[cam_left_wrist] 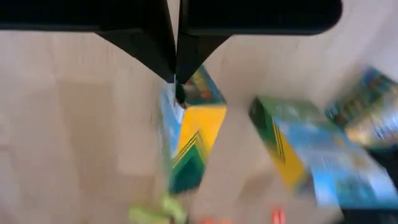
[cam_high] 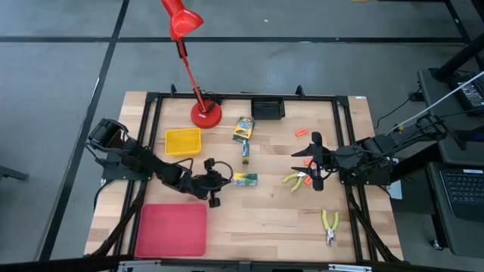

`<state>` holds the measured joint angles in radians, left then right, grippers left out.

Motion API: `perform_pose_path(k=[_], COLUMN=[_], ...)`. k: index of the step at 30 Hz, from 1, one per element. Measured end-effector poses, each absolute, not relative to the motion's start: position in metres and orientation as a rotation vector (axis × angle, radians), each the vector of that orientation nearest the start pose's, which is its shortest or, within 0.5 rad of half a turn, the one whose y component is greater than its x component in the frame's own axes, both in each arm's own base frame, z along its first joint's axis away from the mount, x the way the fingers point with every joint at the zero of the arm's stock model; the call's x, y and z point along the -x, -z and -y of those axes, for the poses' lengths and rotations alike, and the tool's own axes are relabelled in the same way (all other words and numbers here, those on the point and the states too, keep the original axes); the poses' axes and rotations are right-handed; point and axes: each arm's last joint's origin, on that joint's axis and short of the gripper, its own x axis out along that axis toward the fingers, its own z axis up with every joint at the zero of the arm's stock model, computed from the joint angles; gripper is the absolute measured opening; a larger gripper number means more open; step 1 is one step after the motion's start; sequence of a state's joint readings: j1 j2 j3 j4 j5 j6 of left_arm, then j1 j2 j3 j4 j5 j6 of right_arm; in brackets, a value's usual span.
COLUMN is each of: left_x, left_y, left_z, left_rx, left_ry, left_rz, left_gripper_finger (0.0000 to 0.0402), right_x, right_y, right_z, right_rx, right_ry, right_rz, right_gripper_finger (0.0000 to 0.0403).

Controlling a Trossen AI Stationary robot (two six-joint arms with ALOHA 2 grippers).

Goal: Pick & Place School Supplies
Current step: Put the bottom crayon box into the pink bin

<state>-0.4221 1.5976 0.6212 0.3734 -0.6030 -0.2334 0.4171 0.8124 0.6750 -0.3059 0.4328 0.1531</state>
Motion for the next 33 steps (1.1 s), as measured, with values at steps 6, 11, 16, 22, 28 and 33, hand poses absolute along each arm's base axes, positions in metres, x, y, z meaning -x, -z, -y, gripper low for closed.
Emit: perform_pose_path(k=[6,11,16,22,28,33], left_x=[-0.241,-0.197,-0.149,-0.096,-0.073,-0.071], left_y=[-0.186,-0.209,-0.222,-0.232,-0.227,-0.215], left_z=[0.139,0.172,0.200,0.224,0.233,0.230], left_rx=[-0.232,-0.204,-0.122,-0.035,0.076,0.165], left_ry=[-0.292,-0.194,-0.106,-0.018,0.044,0.038], left_rz=[-0.315,-0.249,-0.184,-0.100,-0.101,-0.148], left_gripper_finger=[0.0003,0.0003,0.0002,0.0002,0.0002,0.0002], right_x=[-0.164,-0.164,-0.164,-0.164,-0.171,-0.178], right_y=[-0.281,-0.282,-0.284,-0.284,-0.283,-0.277], right_z=[-0.060,-0.062,-0.064,-0.064,-0.067,-0.071], right_rx=[0.014,0.005,0.002,-0.017,-0.013,0.008], right_ry=[0.045,0.035,0.029,0.045,0.043,0.044], right_rz=[-0.396,-0.386,-0.371,-0.361,-0.352,-0.372], right_gripper_finger=[0.0208,0.0208,0.0208,0.0208,0.0208,0.0208])
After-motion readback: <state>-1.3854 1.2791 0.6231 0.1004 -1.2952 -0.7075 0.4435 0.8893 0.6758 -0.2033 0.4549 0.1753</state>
